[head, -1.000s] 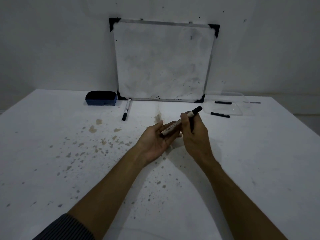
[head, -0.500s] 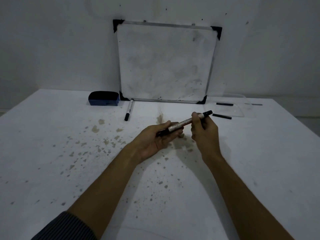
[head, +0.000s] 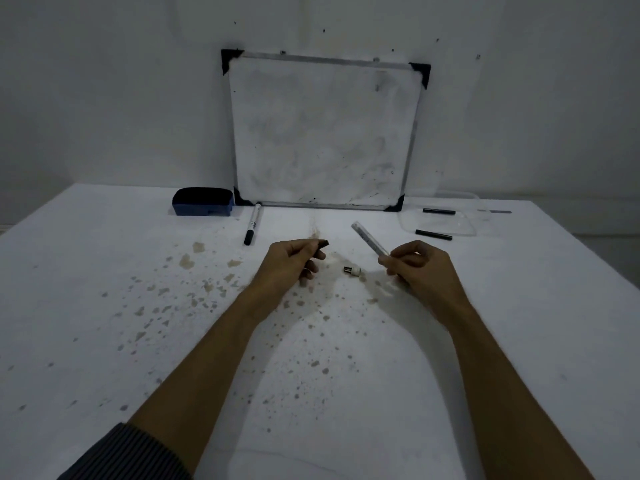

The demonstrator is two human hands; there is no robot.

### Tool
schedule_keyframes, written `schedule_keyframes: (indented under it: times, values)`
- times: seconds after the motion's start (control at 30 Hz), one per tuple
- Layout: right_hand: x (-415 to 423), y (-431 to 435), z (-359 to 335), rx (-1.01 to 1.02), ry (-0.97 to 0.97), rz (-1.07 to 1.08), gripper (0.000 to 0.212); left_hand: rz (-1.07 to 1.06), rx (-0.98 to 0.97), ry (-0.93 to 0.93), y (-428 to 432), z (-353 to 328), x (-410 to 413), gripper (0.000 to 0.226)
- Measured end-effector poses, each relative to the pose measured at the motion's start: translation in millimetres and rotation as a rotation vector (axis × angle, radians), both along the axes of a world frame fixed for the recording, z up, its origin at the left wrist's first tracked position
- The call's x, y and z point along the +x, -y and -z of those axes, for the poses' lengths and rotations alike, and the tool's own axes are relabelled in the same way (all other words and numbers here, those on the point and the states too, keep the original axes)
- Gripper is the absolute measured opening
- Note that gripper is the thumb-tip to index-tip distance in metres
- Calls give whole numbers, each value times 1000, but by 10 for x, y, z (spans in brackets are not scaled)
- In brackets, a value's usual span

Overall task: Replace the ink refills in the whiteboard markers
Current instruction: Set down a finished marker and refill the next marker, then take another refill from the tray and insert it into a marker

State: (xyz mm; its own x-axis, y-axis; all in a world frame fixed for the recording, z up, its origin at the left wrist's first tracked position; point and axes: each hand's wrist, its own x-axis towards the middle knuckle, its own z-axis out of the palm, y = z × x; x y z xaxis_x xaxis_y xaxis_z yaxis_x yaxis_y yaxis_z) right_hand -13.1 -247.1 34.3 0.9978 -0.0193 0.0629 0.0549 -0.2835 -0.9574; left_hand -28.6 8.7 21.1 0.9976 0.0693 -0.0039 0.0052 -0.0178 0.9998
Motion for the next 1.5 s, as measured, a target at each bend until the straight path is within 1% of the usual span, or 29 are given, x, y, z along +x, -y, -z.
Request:
schedule_keyframes:
  times: [0.07,0.1,0.27,0.33,0.4,0.5,0.57,0.63,0.7,0.77,0.87,0.93,1.07,1.17,1.27,1.37,1.43,1.5]
  values:
    - [-3,0,78,-267,117,55,27,20,48,35,46,13,-8,22]
    - [-6,-10,116,-342,160,68,28,26,79,61,73,23,-17,23]
    - [15,-81,271,-511,271,118,22,-40,296,193,214,114,-76,19]
    - [25,-87,304,-538,270,131,23,-31,357,223,251,130,-103,15]
    - [4,-73,307,-520,251,128,27,-19,375,253,279,129,-138,14]
    - [4,33,215,-441,187,143,29,-15,373,278,372,99,-166,18]
    - [80,208,147,-466,150,189,25,29,380,279,486,29,-88,21]
    - [174,456,128,-576,139,244,21,92,405,272,638,-61,83,23]
    - [246,719,181,-759,146,321,22,125,455,302,822,-175,297,21]
    - [283,927,260,-846,110,391,33,140,488,354,1032,-308,537,16]
    - [344,1042,364,-883,31,404,62,145,543,405,1359,-473,938,15]
    - [396,1047,420,-946,11,378,72,138,612,422,1574,-528,1236,17]
    - [431,1070,472,-967,31,379,73,152,833,410,1964,-532,1818,20]
    - [450,1083,495,-961,40,394,73,171,1028,334,2168,-512,2152,21]
    - [469,1077,504,-955,51,407,73,178,1134,313,2309,-480,2360,23]
    - [481,1082,499,-955,42,408,74,179,1168,296,2366,-455,2451,27]
    - [482,1082,494,-957,36,401,74,186,1132,299,2352,-462,2450,30]
    - [483,1087,490,-950,37,400,73,175,1071,315,2291,-486,2381,29]
